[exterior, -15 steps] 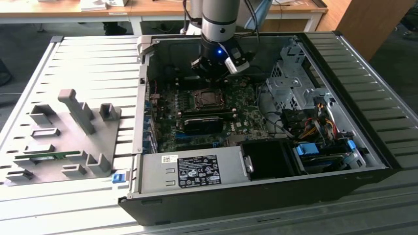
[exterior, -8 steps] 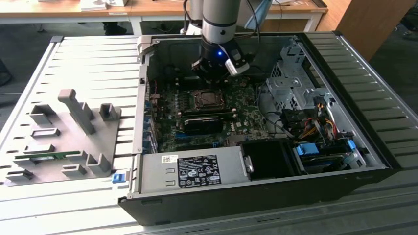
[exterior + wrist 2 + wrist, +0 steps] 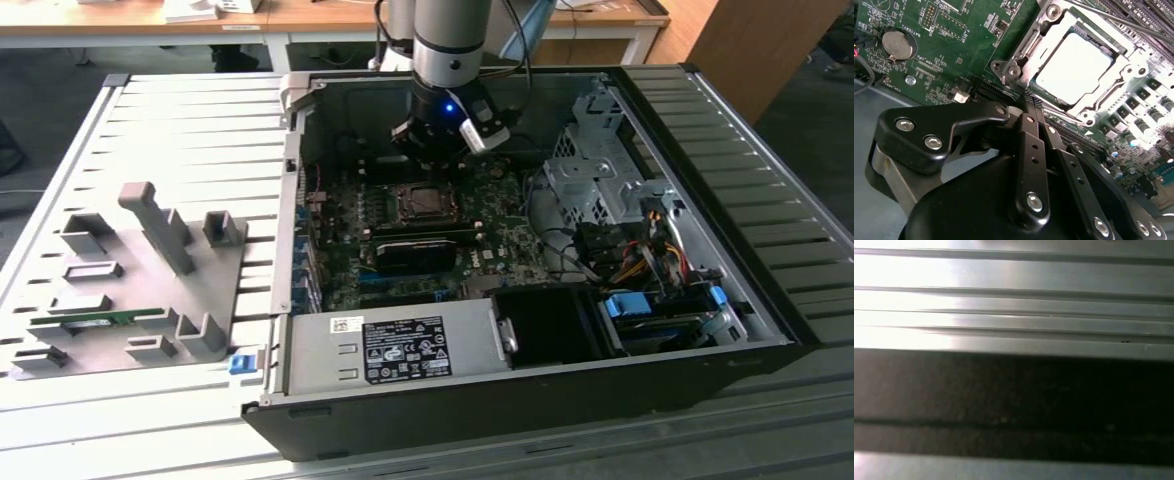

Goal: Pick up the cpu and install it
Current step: 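Install the first cpu locking lever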

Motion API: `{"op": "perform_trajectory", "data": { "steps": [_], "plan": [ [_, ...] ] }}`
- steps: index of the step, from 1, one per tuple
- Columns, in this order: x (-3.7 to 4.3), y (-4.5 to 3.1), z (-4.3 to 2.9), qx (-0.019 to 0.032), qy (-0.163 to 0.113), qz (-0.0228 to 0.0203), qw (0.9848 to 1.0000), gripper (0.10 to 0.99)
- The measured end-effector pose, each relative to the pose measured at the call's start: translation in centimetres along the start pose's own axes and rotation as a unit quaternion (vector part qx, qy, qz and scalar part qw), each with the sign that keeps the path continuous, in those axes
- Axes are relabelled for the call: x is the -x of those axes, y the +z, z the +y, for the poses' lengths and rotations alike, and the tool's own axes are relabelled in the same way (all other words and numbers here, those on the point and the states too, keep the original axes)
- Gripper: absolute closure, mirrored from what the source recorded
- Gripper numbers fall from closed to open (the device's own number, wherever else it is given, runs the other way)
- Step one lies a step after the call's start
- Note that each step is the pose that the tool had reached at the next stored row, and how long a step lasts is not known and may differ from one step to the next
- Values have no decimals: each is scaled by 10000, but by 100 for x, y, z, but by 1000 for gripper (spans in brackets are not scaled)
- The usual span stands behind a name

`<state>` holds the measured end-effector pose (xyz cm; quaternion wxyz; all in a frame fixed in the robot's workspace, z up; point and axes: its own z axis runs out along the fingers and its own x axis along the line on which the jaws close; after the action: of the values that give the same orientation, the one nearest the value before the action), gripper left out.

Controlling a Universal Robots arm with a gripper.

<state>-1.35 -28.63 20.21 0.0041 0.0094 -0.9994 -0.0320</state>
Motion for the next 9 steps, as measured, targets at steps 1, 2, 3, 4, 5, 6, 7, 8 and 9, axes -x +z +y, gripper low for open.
{"op": "perform_trajectory", "data": {
  "steps": [1,2,3,4,5,6,7,8,9],
  "plan": [
    [0,0,0,0,0,0,10000,980],
    [0,0,0,-8,0,0,10000,980],
    [0,1,0,-31,1,1,10000,980],
    [0,5,-1,-58,1,2,10000,980],
    [0,10,-1,-84,1,2,10000,980],
    [1,16,-1,-107,1,2,9999,980],
    [1,21,-2,-127,1,4,9999,980],
    [2,27,-3,-145,1,5,9999,980],
    [3,33,-3,-160,1,5,9999,980]
  ]
}}
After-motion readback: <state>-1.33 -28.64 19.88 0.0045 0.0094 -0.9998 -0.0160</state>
